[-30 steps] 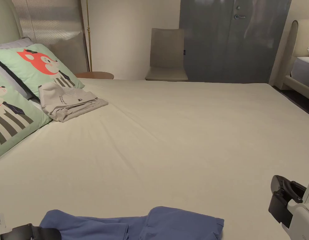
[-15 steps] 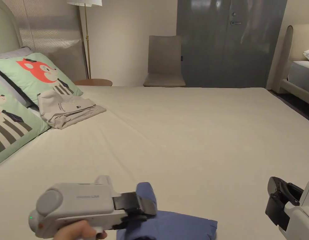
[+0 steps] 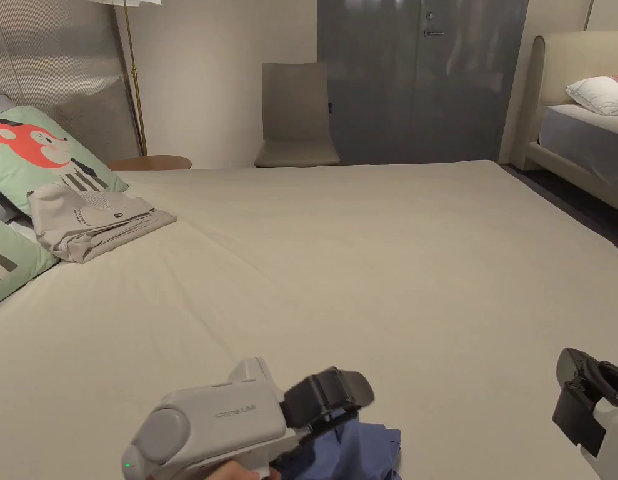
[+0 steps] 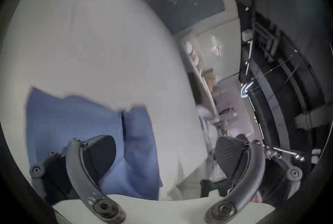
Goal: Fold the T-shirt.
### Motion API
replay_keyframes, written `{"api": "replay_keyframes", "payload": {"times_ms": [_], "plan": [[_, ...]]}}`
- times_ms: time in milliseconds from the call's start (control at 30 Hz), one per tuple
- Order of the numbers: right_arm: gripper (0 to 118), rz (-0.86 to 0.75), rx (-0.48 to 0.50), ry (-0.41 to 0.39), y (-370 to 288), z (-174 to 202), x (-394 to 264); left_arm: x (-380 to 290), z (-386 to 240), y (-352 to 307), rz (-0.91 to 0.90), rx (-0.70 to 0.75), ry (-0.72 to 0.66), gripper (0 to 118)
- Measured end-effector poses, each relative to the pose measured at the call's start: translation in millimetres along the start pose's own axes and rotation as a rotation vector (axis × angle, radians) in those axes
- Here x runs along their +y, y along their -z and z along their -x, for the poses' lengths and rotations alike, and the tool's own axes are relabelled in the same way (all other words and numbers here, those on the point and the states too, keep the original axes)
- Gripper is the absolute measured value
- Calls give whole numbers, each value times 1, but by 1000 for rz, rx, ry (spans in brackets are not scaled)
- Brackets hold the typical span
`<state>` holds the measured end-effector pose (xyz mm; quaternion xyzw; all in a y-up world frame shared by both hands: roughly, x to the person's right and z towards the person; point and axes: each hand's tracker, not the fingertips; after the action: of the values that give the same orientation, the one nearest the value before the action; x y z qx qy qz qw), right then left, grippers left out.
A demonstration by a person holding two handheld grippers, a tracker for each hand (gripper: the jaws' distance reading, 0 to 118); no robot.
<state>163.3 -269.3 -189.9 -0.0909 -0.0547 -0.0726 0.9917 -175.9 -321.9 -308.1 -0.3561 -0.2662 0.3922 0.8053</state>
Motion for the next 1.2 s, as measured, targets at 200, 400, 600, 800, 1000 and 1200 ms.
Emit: {"api": "replay_keyframes", "payload": {"times_ms": [200,400,600,800,1000,1200], "plan": [[0,7,12,33,1,3,-5,-21,-4,-9,-195,448,455,10],[0,12,28,26,-1,5,-8,-69,-3,44,-110,522,595,0],[0,6,3,24,-3,-4,-6,-122,-34,86,-4,452,727,0],[0,8,-10,14,-6,-7,-6,-140,-50,105,86,319,692,0],[0,4,11,-4,-2,1,1,-113,-59,66,-7,182,607,0],[0,21,166,-71,10,40,0,-42,-34,-22,-306,260,506,0]]}}
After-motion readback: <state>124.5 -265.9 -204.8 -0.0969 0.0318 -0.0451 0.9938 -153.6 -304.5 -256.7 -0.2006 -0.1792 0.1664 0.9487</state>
